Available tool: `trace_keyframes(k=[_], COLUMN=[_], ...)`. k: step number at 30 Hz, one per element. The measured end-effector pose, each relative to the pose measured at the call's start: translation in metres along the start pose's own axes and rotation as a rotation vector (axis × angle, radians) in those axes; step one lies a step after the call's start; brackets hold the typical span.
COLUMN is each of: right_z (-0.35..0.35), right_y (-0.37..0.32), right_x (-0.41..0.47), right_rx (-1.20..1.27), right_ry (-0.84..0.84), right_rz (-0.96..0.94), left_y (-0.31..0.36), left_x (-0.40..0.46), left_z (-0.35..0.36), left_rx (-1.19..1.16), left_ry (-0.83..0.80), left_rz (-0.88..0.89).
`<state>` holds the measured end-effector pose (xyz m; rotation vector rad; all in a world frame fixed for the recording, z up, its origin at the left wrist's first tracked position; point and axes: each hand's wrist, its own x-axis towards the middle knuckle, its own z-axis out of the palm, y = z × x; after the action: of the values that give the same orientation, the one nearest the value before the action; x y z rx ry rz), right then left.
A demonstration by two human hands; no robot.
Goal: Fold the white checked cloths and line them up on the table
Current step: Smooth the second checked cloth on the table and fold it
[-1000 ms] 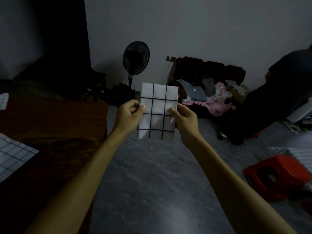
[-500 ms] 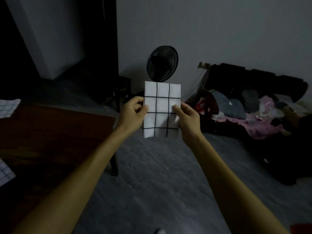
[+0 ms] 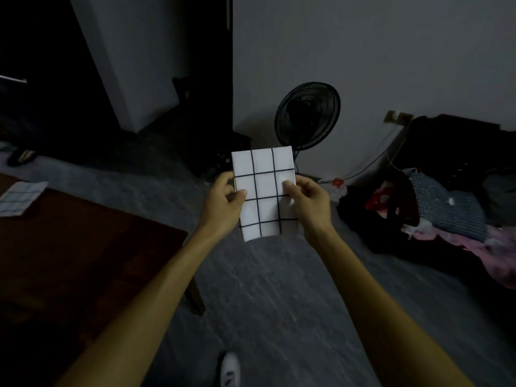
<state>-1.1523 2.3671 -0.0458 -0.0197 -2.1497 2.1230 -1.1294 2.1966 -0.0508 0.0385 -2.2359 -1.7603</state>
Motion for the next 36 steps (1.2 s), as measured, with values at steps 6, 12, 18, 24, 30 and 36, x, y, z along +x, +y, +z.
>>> trace_keyframes(k=[6,12,18,24,30,36], right_z=[0.022,0.066,0.125,0.203,0.287,0.371], right_y=[0.027,0.036,0.051,0.084,0.114,0.113], right_x=[0.109,0.211,0.303,0.386,0.475,0.532], right_rx=[-0.044,-0.142,-0.109,-0.066,-0.029,-0.115], right_ry=[-0.048,-0.207,-0.322,-0.492,-0.692,-0.947], right_rz=[0.028,-0.012,-0.017,0.079,0.085,0.005], left_y=[-0.046,-0.085,-0.113,-0.160,-0.194,-0.183], left_x=[0.097,0.195,0.272,0.341,0.421,0.460], left_z=[0.023,0.023,0.001,-0.027,-0.046,-0.068], left_rx=[-0.069,-0.089,-0.031,0.093,0.251,0.128], left_ry=[0.107,0.231,0.337,0.496,0.738,1.004], left_rz=[-0.015,-0.090,-0.121,-0.228,-0.428,-0.413])
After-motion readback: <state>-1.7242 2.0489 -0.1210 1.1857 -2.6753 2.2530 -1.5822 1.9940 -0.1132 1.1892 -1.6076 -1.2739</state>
